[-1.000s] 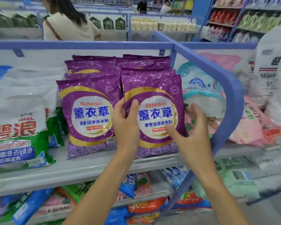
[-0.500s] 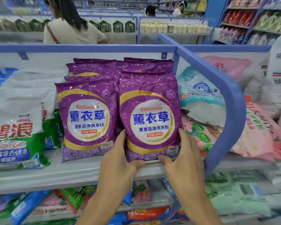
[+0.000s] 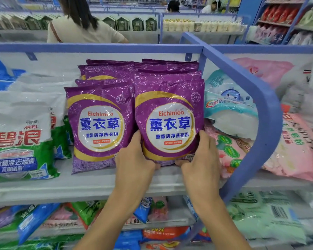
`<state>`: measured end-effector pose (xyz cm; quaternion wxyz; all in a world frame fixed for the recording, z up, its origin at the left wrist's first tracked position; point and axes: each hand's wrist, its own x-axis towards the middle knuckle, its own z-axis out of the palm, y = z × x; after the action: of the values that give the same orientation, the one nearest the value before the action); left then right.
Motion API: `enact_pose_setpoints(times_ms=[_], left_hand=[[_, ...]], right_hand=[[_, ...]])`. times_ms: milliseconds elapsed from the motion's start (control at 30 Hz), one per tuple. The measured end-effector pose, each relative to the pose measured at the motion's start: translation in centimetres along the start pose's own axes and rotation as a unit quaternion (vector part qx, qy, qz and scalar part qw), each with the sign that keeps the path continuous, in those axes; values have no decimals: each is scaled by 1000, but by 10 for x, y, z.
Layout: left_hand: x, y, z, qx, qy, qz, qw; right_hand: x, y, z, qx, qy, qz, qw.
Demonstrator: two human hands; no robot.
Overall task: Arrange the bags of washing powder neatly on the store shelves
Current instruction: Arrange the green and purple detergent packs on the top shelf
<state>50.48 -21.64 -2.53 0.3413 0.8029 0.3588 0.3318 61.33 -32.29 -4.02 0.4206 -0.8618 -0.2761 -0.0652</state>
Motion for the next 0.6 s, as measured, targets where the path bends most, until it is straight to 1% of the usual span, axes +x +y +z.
enact_pose_setpoints(times_ms=[167,267,333,433,600], left_hand=[[-4,-5,-7,6,-45,4,999],[-15,-6,-11,-46,-63,-1,997],[-23,-3,-10,-55,-40,-8,998],[-29,-2,-4,-39,1,6,999],[-48,-4,-11,51,2,68,996]], right_hand=[[-5,4,-6,-14,-15,-25,999],[-10,8,-11,-14,-41,-31,999],[-16,10,-15,-2,-48,-36,998],[-30,15,-18,15,-49,-51,997],[-68,17,-15,-5,-65,-64,996]])
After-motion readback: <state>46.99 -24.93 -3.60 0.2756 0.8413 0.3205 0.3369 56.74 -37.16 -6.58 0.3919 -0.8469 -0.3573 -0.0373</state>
